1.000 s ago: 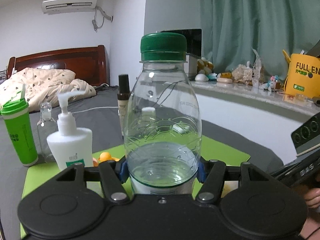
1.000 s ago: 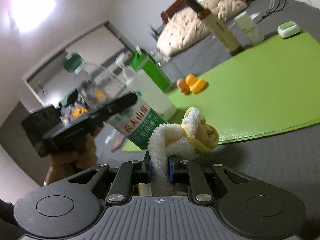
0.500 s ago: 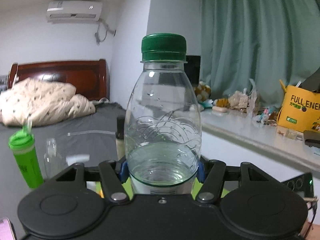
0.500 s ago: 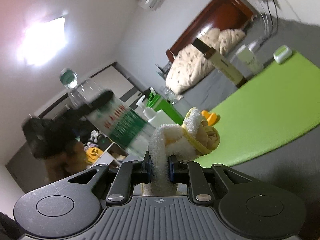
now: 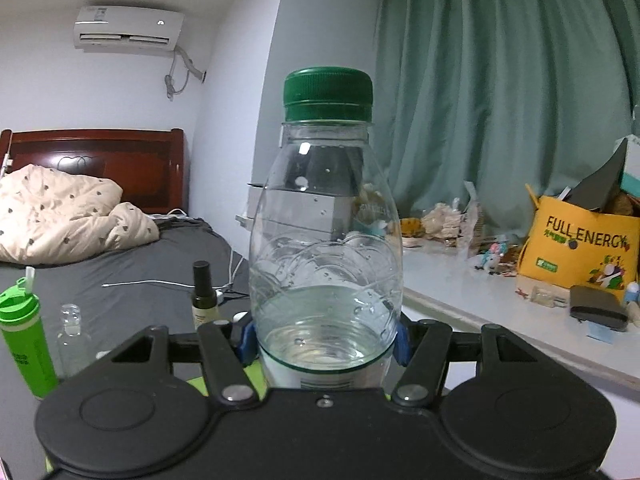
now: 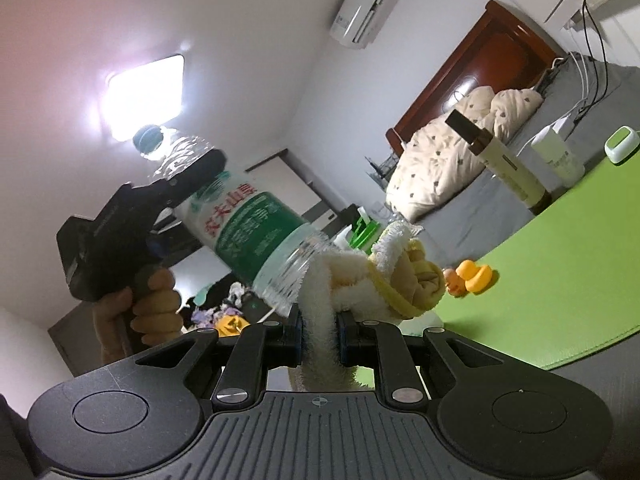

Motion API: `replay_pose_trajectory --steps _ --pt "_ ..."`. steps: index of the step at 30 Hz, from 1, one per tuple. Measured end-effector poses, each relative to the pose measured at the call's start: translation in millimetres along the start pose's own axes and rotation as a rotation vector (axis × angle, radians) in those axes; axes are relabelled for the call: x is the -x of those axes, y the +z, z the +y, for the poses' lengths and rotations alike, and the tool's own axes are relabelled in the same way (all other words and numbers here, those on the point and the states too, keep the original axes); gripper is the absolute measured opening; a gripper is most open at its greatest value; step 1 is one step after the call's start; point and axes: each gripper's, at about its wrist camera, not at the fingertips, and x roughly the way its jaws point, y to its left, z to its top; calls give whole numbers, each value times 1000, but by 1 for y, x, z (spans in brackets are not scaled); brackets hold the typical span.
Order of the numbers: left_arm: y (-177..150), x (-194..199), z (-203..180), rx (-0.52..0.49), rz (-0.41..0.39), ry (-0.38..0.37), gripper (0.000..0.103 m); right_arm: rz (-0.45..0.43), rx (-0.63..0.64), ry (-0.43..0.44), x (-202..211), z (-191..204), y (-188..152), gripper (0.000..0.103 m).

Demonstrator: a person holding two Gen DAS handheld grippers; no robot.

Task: Clean container
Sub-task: 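Raise the held bottle with the left gripper, base toward the towel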

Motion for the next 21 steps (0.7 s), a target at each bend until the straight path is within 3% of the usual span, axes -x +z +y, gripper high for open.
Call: replay_pose_trajectory --steps 12,19,21 --pt "6 3 -2 -12 -11 -9 59 -28 10 13 4 -12 11 16" --pt "10 1 -4 -17 -23 -28 59 -25 282 -73 13 15 9 16" --pt "11 0 -5 -14 -26 -35 59 -22 307 -80 10 18 7 16"
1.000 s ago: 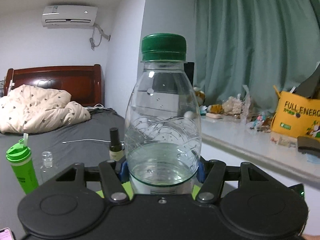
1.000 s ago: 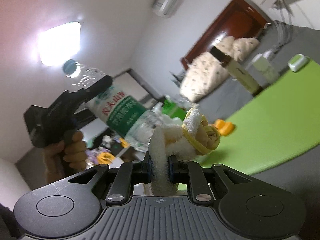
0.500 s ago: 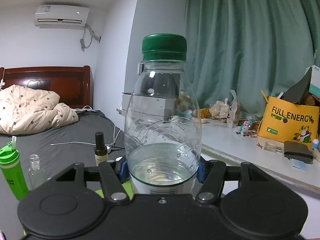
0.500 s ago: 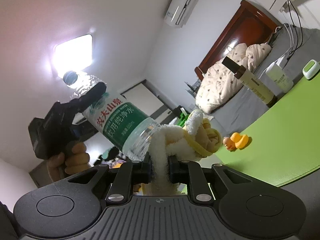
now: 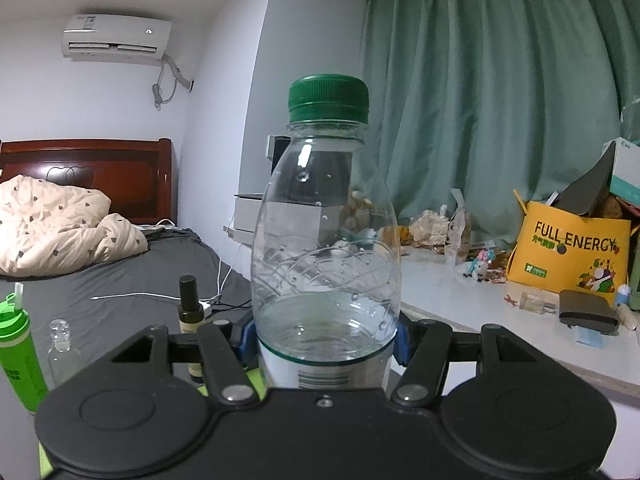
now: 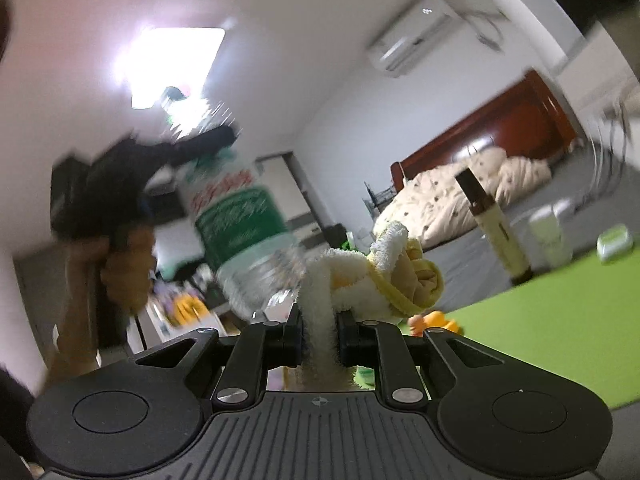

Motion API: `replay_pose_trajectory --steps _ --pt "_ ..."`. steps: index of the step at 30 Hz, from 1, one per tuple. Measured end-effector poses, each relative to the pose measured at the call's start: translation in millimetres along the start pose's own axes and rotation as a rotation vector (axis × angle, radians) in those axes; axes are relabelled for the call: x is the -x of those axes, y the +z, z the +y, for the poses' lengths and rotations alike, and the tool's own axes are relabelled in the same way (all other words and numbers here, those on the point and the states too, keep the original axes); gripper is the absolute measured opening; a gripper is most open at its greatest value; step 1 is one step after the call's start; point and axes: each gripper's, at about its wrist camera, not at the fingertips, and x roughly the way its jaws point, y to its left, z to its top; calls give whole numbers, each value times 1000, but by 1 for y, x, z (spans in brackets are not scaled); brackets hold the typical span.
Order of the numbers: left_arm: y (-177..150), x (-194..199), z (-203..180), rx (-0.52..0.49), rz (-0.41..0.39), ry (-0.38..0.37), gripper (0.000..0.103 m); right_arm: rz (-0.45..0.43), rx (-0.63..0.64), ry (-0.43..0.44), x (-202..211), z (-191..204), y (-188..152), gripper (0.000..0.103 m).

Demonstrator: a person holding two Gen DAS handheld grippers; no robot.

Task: Clean container
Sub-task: 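Raise the held bottle with the left gripper, base toward the towel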

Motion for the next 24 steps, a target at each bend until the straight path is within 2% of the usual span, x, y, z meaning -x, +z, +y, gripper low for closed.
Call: replay_pose_trajectory --steps 24 --pt "-1 4 -14 -11 -4 -92 59 43 295 -72 -25 40 -15 16"
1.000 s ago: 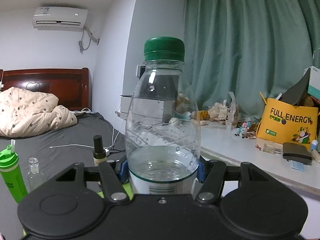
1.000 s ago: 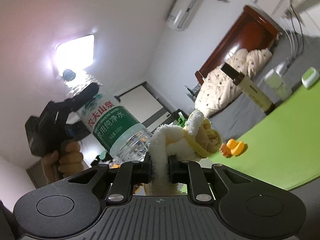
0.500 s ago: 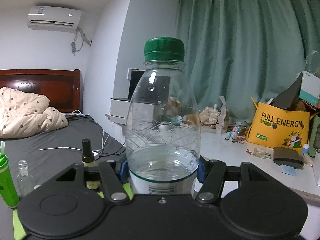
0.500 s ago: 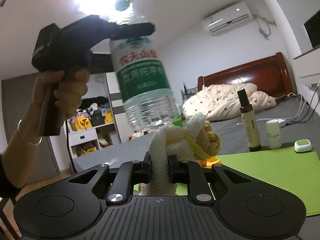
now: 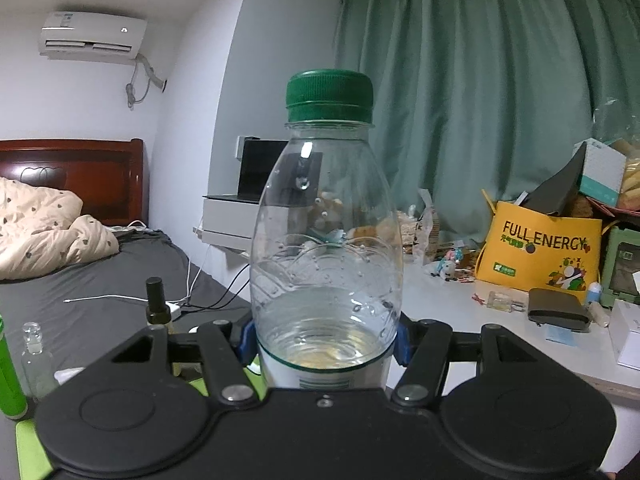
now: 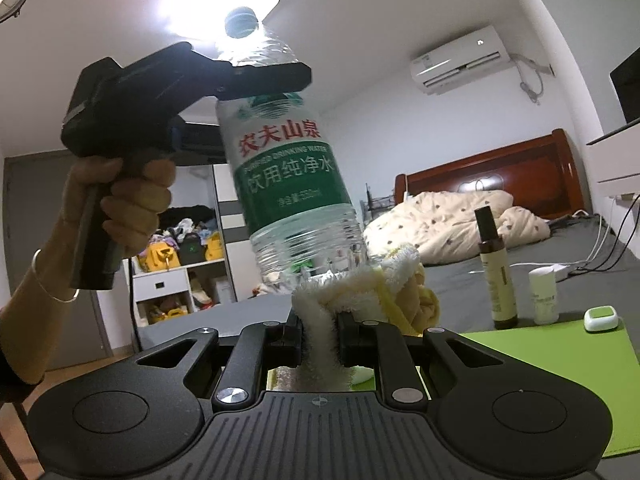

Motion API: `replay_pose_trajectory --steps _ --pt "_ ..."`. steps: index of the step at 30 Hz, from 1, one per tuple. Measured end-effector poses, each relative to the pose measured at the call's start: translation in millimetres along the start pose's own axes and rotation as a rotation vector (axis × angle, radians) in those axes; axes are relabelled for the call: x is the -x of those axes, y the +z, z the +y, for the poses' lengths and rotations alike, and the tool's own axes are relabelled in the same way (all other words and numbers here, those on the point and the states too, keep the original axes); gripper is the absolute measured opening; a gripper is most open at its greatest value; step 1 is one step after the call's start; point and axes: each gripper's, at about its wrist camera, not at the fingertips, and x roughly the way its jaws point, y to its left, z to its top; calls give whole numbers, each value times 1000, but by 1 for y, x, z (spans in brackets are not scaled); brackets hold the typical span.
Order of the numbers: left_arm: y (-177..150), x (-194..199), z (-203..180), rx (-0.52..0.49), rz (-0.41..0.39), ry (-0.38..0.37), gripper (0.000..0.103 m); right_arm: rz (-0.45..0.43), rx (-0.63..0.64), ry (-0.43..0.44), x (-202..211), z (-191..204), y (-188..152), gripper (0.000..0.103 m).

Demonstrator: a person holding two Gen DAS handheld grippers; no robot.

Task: Clean container
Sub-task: 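Raise the held bottle with the left gripper, base toward the towel, then rub the towel against the bottle's base with the right gripper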

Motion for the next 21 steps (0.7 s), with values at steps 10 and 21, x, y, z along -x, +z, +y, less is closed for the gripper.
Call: replay_pose_trajectory --steps 10,21 --pt "1 -2 -5 -4 -28 -23 59 12 43 4 -16 3 2 16" --pt "-3 -8 -1 19 -58 -29 59 26 52 54 -30 14 1 16"
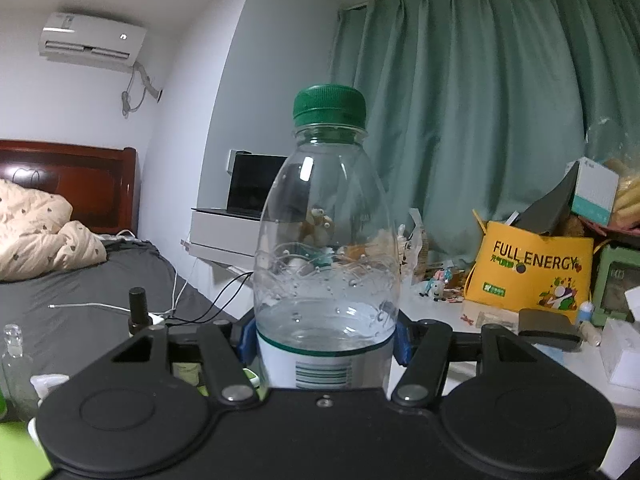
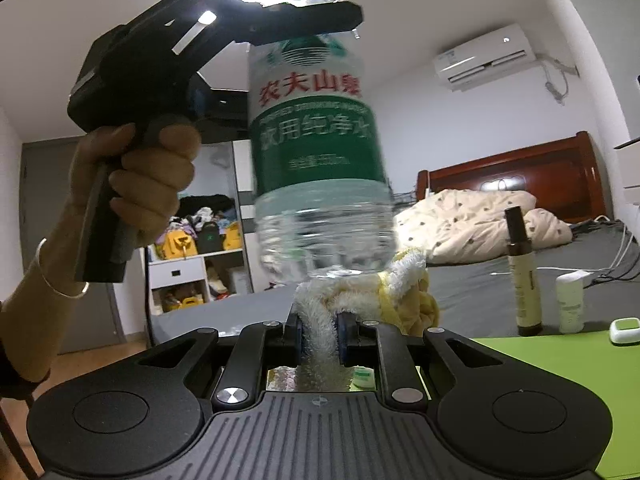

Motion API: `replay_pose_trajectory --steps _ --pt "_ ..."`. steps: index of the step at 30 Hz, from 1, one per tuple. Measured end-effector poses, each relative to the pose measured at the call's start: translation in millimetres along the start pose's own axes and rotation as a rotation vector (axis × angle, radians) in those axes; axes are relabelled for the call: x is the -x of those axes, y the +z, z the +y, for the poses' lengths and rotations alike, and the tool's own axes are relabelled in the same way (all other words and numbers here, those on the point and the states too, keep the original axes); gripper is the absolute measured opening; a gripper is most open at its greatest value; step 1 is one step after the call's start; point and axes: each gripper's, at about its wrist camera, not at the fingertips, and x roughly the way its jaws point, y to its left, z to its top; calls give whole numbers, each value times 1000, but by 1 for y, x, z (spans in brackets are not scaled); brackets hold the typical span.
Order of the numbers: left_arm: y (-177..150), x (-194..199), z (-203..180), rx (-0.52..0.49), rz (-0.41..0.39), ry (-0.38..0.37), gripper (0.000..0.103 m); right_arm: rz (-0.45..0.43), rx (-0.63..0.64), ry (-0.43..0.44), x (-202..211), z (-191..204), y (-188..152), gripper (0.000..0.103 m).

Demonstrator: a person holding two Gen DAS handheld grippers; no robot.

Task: Clean container
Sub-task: 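Rub the towel against the bottle's base with the right gripper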

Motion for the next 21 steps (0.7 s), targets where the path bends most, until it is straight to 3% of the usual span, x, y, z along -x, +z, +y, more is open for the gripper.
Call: replay_pose_trajectory --steps 6,12,21 --pt "-2 -1 4 -3 -6 29 59 6 5 27 -7 7 0 16" --pt "-4 0 9 -5 0 60 59 8 2 39 13 -4 -7 16" --pt "-5 2 12 -6 18 71 59 1 -21 -9 38 -3 -8 16"
